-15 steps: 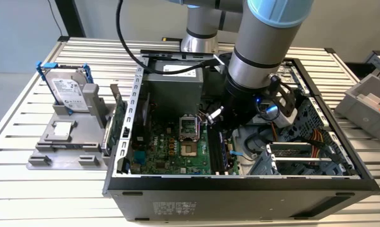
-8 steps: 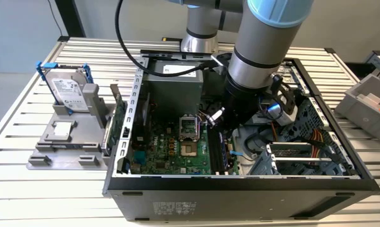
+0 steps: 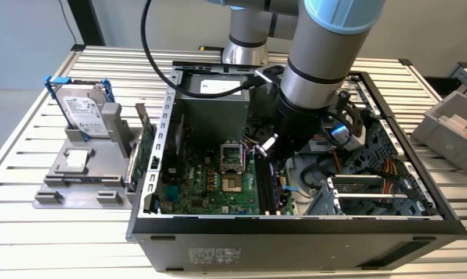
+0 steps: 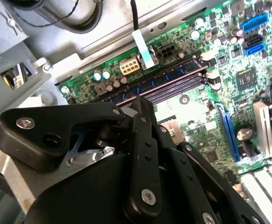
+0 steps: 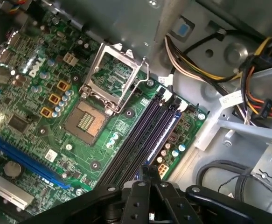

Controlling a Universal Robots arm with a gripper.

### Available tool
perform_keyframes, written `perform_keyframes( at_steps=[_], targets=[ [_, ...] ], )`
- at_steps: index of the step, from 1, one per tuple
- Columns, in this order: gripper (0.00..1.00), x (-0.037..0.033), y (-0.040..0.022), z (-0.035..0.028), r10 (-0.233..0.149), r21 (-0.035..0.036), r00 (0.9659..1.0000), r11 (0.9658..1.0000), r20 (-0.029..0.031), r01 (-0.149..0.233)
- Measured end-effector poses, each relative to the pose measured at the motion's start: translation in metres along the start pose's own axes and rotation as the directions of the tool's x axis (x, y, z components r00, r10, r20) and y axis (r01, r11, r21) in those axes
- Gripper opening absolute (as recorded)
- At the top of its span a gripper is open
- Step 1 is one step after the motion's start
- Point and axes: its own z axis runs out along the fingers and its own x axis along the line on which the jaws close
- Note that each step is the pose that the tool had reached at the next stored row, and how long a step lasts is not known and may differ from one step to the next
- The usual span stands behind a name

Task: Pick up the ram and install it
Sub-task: 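Press down the ram until it locks into place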

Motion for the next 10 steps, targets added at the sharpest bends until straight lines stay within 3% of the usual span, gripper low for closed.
perform_keyframes(
  at_steps=[6, 10],
  targets=[
    [0.00, 0.0000, 0.0000, -0.0001, -0.089, 0.0007, 0.9960, 0.9960, -0.0009, 0.089],
    [0.00, 0.0000, 0.0000, 0.0000, -0.152, 0.0015, 0.9884, 0.9884, -0.0010, 0.152]
  ],
)
